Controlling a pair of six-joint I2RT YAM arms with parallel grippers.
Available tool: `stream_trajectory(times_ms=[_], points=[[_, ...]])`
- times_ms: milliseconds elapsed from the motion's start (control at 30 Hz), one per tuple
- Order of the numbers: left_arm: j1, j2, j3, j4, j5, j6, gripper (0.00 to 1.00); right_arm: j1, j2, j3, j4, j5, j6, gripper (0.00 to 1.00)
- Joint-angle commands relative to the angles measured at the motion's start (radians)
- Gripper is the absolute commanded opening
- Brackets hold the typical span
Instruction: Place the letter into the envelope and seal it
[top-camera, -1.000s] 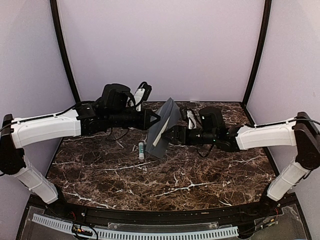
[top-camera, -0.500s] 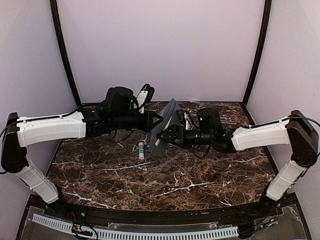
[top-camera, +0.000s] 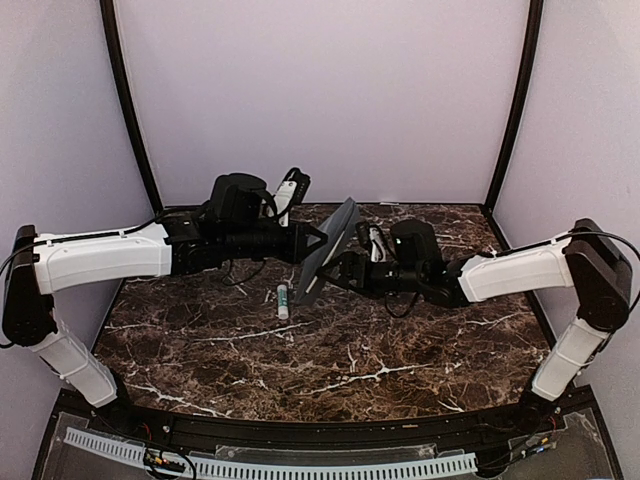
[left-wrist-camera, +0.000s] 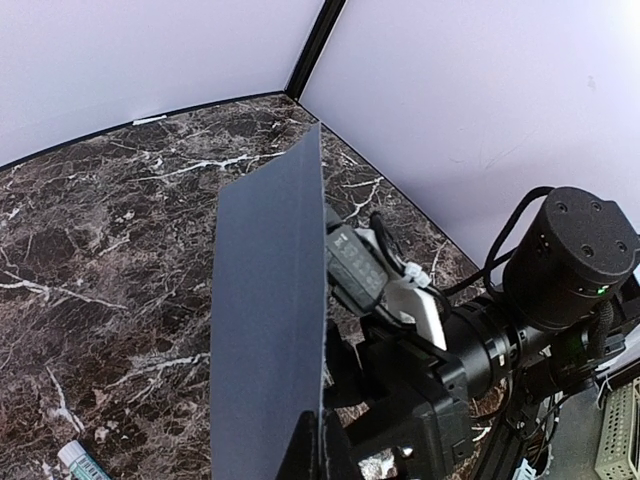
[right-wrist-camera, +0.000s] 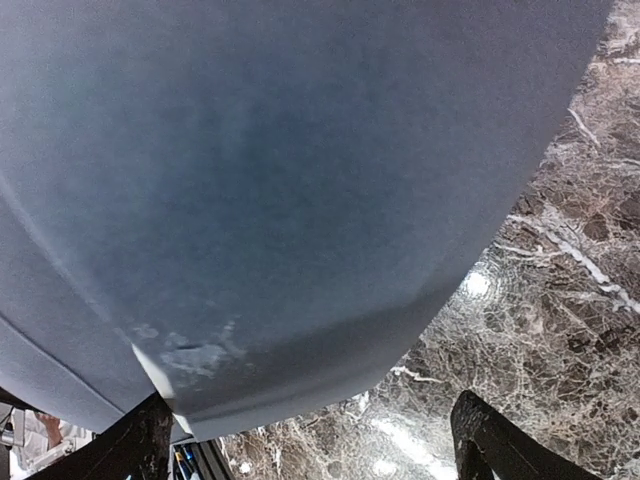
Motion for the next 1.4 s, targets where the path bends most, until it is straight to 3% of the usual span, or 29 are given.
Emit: stream_trajectory(times_ms=[0, 467, 867, 967, 1167, 1367], points=[[-0.005, -0.015, -0.004, 0.044, 0.035, -0.002, 0.00, -0.016, 0.038, -0.005, 0.031, 0.015, -0.004, 0.93], [-0.005, -0.006, -0.002, 0.037, 0.002, 0.007, 0.00, -0.032, 0.041, -0.019, 0.053, -0.013, -0.019, 0.92], [-0.005, -0.018, 0.008, -0.002, -0.034, 0.024, 0.00, -0.049, -0.109, -0.028, -0.065, -0.127, -0.229, 0.94], [-0.005, -0.016, 0.017, -0.009, -0.026, 0.023, 0.00, -0.061, -0.193, -0.056, -0.129, -0.077, -0.280, 0.96], [-0.005, 0.007, 0.039, -0.009, 0.022, -0.003, 0.00, -0.079, -0.364, -0.128, -0.235, 0.165, -0.331, 0.99], [-0.006, 0.057, 0.057, 0.013, 0.064, -0.068, 0.00, -0.126, -0.512, -0.235, -0.210, 0.277, -0.329, 0.98]])
